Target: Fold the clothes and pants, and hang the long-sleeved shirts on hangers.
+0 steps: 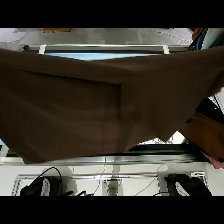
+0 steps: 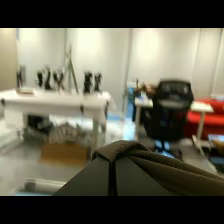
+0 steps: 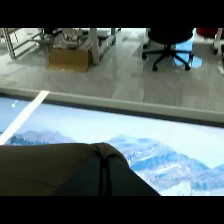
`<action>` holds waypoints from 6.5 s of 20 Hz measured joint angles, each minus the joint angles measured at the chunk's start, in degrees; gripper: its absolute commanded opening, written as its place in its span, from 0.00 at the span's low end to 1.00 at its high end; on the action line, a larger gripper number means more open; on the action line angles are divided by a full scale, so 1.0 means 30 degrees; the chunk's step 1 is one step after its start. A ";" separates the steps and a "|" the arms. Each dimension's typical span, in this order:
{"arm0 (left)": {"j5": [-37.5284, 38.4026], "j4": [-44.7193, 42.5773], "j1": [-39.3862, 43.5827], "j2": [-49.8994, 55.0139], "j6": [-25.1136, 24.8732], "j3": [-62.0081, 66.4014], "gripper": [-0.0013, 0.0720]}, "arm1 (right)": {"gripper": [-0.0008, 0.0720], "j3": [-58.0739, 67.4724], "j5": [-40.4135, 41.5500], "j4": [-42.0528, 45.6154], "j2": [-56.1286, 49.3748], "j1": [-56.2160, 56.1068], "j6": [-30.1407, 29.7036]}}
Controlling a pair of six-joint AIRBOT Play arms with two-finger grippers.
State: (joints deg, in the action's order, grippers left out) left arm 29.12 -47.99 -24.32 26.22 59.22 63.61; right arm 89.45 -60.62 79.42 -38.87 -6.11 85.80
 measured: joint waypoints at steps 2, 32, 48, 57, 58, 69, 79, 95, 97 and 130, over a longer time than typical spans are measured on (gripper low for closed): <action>0.1792 0.0000 0.0022 0.1902 -0.0007 -0.0080 0.03 | 0.03 0.0044 -0.0211 0.0000 -0.2208 0.0000 0.0080; 0.9253 -0.5544 0.1756 1.6473 -0.0328 -0.0255 0.81 | 0.39 -0.1078 -0.4816 0.2448 -1.7158 0.3621 -0.1712; 1.2313 -0.3752 -0.4648 1.3289 -0.0503 -0.7096 0.81 | 0.41 -1.5052 -0.5727 -0.9763 -1.5140 0.6054 -0.6710; 1.1744 -0.2820 -0.4124 1.3384 -0.0517 -0.8218 0.81 | 0.03 -1.7085 -0.1355 -1.1868 -1.4010 0.4065 -0.7577; 1.1672 -0.2747 -0.4102 1.3449 -0.0517 -0.8342 0.81 | 0.03 -1.7121 -0.1137 -1.1970 -1.3457 0.4022 -0.7599; 0.9755 -0.1260 -0.1355 1.5169 -0.0721 -0.9675 0.63 | 0.03 -1.7209 0.0503 -1.1883 -0.7315 0.3337 -0.6688; 0.6972 0.2062 0.0495 1.4957 -0.1362 -0.8298 0.04 | 0.03 -1.6079 0.1042 -1.1358 -0.6710 0.1115 -0.5909; -0.4350 1.0520 0.4860 1.8564 -0.4692 -0.2608 0.66 | 0.47 -1.0586 1.3151 -1.2393 -1.4375 0.0954 -0.2798; -0.4707 1.0586 0.5158 1.9970 -0.4692 -0.1617 1.00 | 0.96 -0.9792 1.3420 -1.2393 -1.5628 0.0962 -0.2798; 0.7723 0.7089 0.3089 1.8986 -0.6717 0.1945 0.03 | 0.03 -0.6448 1.1526 -1.0105 -1.6910 -0.4925 -0.4918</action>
State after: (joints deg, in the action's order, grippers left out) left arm 52.29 -26.72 -15.05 83.18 39.07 69.45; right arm 70.11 -26.04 49.10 -89.60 -20.88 71.05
